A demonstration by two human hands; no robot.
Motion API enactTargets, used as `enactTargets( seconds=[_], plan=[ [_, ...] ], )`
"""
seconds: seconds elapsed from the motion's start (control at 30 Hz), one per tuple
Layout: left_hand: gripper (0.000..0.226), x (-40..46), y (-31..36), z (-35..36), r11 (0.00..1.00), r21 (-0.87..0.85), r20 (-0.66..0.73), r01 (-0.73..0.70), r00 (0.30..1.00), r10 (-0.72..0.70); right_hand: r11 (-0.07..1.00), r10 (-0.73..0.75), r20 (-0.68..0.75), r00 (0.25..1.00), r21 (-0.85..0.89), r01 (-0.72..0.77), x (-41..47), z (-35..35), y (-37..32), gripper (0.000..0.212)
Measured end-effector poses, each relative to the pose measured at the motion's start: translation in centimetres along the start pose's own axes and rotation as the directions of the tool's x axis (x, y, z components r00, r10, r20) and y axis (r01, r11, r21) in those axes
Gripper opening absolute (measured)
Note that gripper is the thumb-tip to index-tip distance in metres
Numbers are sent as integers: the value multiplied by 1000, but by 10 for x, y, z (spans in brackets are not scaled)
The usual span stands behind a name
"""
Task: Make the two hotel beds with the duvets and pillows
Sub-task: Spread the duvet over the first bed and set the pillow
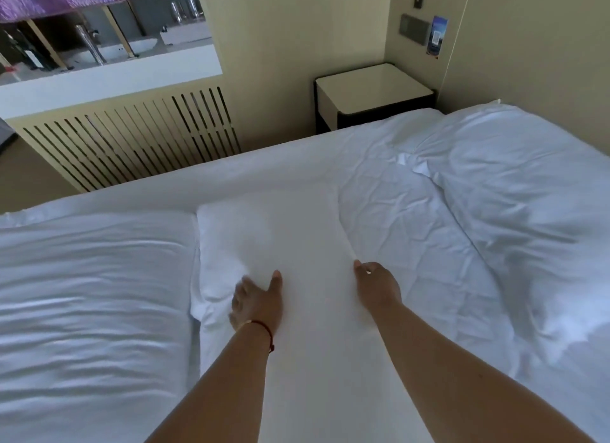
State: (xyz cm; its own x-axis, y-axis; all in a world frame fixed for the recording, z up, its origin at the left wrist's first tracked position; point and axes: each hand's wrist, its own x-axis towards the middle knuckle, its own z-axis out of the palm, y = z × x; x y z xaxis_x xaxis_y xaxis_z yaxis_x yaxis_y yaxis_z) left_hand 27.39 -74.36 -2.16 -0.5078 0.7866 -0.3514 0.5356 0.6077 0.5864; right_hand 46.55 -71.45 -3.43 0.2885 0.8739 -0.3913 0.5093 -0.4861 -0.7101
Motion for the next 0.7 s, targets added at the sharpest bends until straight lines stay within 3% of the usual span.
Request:
enactTargets(
  seconds=[0.17, 0.23, 0.33, 0.47, 0.57, 0.7],
  plan=[
    [70, -41, 92, 66, 962, -49, 71, -270, 959, 273, 991, 135, -185, 973, 17, -134, 43, -101, 53, 50],
    [66, -63, 132, 106, 946, -171, 177, -275, 936, 304, 967, 254, -273, 928, 70, -244, 65, -153, 83, 57],
    [65, -98, 179, 175, 947, -266, 364, -180, 891, 272, 894, 448, -371, 813, 172, -414, 93, -231, 132, 71],
    [76, -135, 216, 260, 960, -278, 546, 41, 829, 123, 848, 527, -419, 740, 203, -489, 126, -302, 186, 81],
    [102, -146, 233, 317, 955, -249, 641, 160, 766, 39, 875, 463, -490, 739, 117, -470, 147, -341, 208, 86],
    [110, -154, 254, 369, 934, -238, 696, 268, 718, -29, 913, 364, -481, 798, 16, -407, 177, -387, 235, 100]
  ],
)
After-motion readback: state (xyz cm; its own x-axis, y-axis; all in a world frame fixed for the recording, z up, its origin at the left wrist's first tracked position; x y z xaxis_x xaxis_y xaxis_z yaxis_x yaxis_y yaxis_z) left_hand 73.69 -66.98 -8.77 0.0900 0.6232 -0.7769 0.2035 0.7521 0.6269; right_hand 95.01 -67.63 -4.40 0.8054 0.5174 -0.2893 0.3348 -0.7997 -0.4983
